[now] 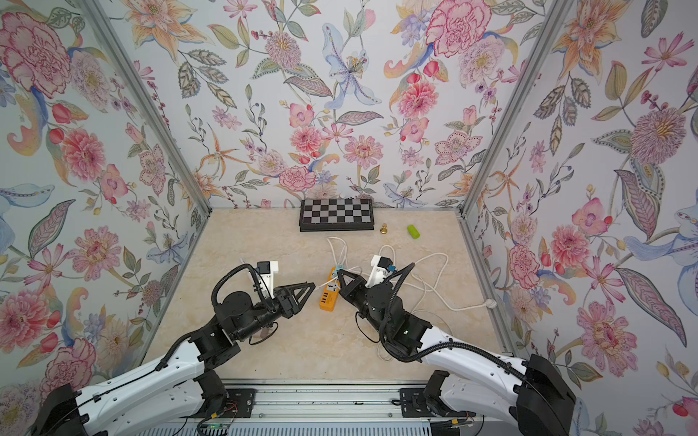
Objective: Charge the electric toothbrush
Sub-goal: Pick up the charging cable from the center of the board.
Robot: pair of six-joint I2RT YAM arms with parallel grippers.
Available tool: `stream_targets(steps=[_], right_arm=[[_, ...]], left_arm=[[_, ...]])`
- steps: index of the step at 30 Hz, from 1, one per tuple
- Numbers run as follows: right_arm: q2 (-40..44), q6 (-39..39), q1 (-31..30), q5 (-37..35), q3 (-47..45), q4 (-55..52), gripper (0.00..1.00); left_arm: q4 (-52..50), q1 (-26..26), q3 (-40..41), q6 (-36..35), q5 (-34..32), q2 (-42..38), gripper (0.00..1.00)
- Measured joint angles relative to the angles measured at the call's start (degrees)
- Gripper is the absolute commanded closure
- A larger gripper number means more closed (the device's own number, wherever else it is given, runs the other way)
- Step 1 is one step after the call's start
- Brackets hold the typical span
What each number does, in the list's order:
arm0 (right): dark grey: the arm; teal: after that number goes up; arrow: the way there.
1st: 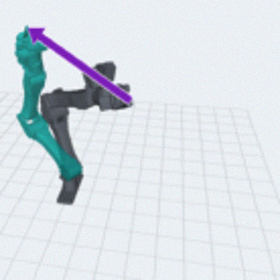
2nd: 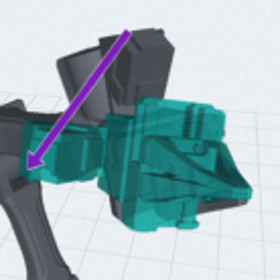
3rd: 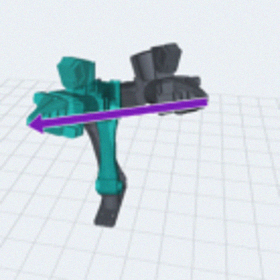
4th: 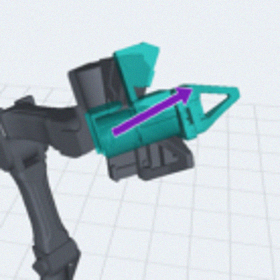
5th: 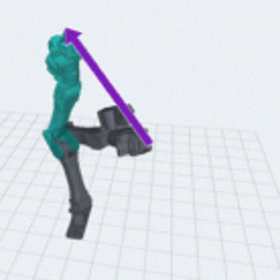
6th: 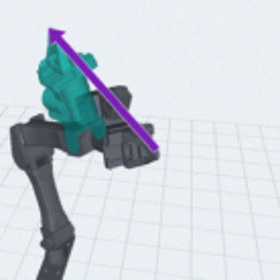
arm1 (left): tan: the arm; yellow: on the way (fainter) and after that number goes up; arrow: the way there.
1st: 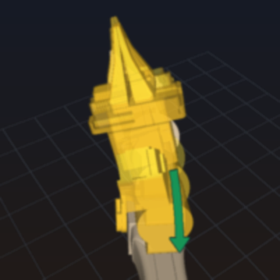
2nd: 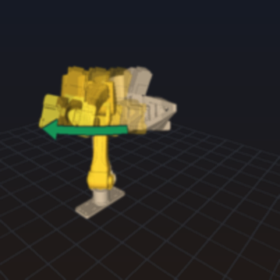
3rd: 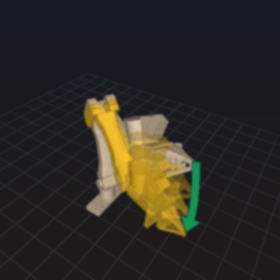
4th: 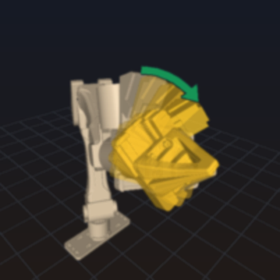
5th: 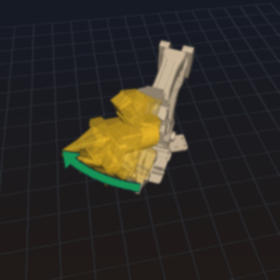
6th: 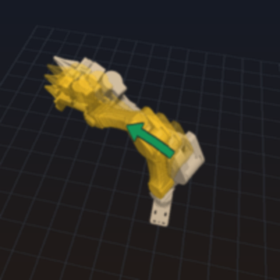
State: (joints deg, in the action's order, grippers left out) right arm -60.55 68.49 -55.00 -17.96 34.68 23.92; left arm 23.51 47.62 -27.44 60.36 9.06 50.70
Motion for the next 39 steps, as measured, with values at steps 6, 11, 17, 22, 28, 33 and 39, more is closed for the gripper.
stream_targets(steps=[6,11,17,22,28,33,39], right_arm=[[0.00,0.39,-0.02,-0.81,0.00,1.20,1.00],[0.00,0.42,-0.17,-1.01,0.00,1.33,1.00],[0.00,0.59,-0.42,-1.18,0.00,1.42,1.00],[0.35,0.59,-0.50,-1.88,0.00,1.42,1.00],[1.60,0.59,-0.55,-2.91,0.00,1.44,1.00],[1.75,0.57,-0.55,-3.32,0.00,1.44,1.00],[1.75,-0.85,-0.48,-2.03,0.04,1.44,0.83]], left_arm=[[1.95,0.00,0.04,0.59,1.25,1.29,0.57],[2.89,0.00,0.07,0.70,1.49,2.47,0.67],[7.08,0.00,0.07,1.27,3.65,4.66,0.81],[7.69,0.00,0.07,1.42,4.24,5.29,0.83],[7.08,0.00,0.07,1.40,4.04,4.52,0.87],[7.06,0.00,0.07,1.36,4.07,4.33,0.97],[4.48,-0.57,-0.87,-1.31,4.09,4.22,1.00]])
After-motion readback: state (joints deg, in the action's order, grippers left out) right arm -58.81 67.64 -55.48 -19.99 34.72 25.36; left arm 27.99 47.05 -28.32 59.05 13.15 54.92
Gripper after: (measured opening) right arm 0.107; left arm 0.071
